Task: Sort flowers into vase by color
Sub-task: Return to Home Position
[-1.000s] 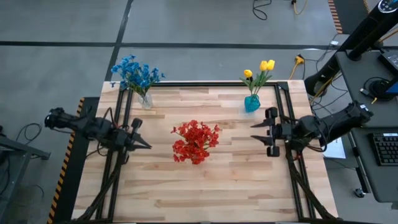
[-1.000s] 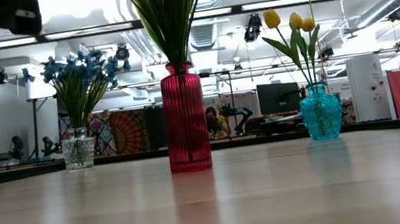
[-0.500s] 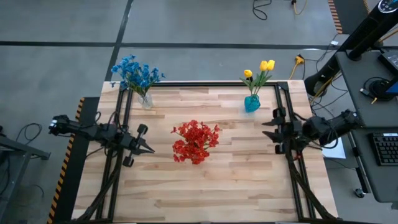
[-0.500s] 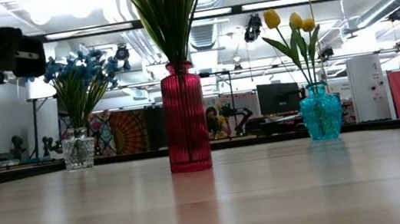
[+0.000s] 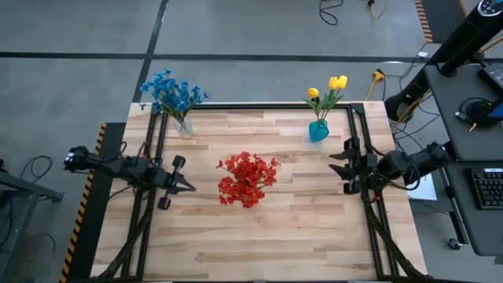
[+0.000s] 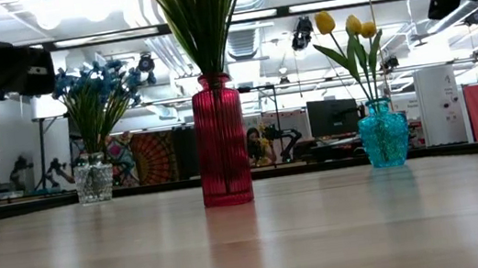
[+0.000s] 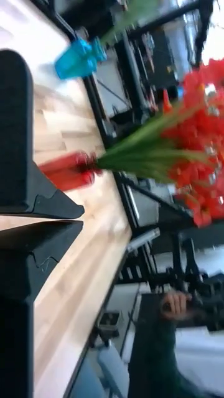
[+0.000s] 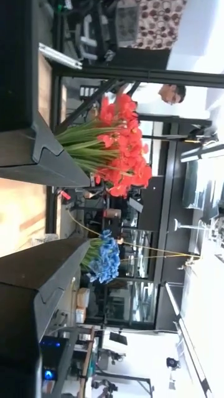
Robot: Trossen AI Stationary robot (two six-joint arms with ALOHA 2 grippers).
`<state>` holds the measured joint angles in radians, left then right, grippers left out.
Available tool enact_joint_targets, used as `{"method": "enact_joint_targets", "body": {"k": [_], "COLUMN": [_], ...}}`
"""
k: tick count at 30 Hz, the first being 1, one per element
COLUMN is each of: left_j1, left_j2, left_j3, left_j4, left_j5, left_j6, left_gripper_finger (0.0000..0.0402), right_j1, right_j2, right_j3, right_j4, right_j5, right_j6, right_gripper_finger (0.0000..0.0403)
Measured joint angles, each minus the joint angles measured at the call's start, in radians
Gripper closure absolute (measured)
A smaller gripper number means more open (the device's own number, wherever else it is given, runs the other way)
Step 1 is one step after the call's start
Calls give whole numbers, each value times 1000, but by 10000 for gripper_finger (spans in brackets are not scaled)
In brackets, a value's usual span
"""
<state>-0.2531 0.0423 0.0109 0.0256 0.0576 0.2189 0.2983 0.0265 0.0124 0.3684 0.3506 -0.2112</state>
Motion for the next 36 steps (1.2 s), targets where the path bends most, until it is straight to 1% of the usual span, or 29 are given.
{"method": "enact_joint_targets", "body": {"k": [3, 5, 12, 25, 36], "left_j1": [0, 0, 0, 0, 0], "left_j2": [15, 24, 55, 96, 128], "left_j3": [0, 0, 0, 0, 0], "left_j4": [-4, -1, -1, 0, 0], "left_j5": [-55, -78, -80, -82, -82], "left_j6": [-18, -20, -51, -52, -52], "left_gripper_finger": [401, 401, 401, 401, 401], "right_j1": [0, 0, 0, 0, 0], "right_j2": [3, 8, 18, 22, 22], "right_j3": [0, 0, 0, -1, -1], "right_j4": [-17, -46, -82, -80, -80], "right_j5": [0, 0, -1, -1, -1], "right_j6": [-14, 13, 109, 107, 107], "right_gripper_finger": [267, 268, 263, 271, 262]}}
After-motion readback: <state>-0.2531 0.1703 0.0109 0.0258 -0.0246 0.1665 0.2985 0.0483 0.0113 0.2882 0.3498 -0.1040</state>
